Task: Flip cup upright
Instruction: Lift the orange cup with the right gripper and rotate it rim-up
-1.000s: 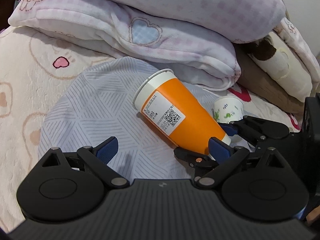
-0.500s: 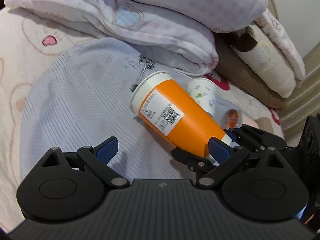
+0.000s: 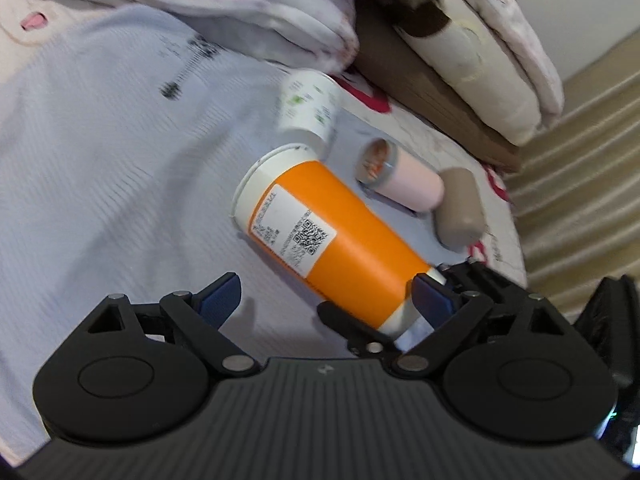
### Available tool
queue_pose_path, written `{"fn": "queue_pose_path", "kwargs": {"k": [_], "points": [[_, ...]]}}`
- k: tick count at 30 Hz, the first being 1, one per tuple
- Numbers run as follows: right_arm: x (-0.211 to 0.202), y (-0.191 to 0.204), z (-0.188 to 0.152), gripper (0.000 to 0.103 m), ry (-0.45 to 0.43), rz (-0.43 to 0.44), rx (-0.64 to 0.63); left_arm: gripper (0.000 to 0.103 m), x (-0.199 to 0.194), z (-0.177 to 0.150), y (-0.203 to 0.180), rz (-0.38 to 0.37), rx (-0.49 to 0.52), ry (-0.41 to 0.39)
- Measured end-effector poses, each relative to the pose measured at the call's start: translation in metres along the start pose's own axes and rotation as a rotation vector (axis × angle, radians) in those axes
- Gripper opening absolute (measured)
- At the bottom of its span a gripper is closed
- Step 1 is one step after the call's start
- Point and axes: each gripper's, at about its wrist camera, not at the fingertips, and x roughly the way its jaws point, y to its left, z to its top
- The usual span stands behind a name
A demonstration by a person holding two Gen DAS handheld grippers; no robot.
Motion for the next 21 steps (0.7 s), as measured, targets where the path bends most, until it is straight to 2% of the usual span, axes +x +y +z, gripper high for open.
{"fn": "queue_pose_path", "kwargs": {"k": [5, 9, 12, 15, 18, 20, 21], "points": [[-0.008, -0.005, -0.021, 0.072, 0.013, -0.085, 0.047, 0.091, 0.013, -0.006, -0.009, -0.061, -0.030, 0.035], [-0.011, -0.011, -0.027, 0.072, 0.081, -0.162, 0.097, 0.090, 0.018, -0.008, -0.016, -0.073, -0.016, 0.034], [-0.018, -0.026, -0.033, 0.072, 0.101, -0.135, 0.222, 0.089, 0.023, -0.010, -0.018, -0.088, -0.017, 0.052], [-0.021, -0.034, -0.040, 0.072, 0.126, -0.120, 0.273, 0.085, 0.034, -0.012, -0.023, -0.100, -0.012, 0.076], [-0.019, -0.046, -0.044, 0.072, 0.160, -0.052, 0.354, 0.074, 0.046, -0.011, -0.025, -0.141, -0.014, 0.116], [-0.020, -0.055, -0.049, 0.072, 0.183, -0.006, 0.429, 0.063, 0.055, -0.011, -0.019, -0.172, -0.075, 0.158], [-0.020, -0.061, -0.052, 0.072, 0.191, 0.018, 0.472, 0.063, 0.057, -0.011, -0.017, -0.179, -0.099, 0.166]]}}
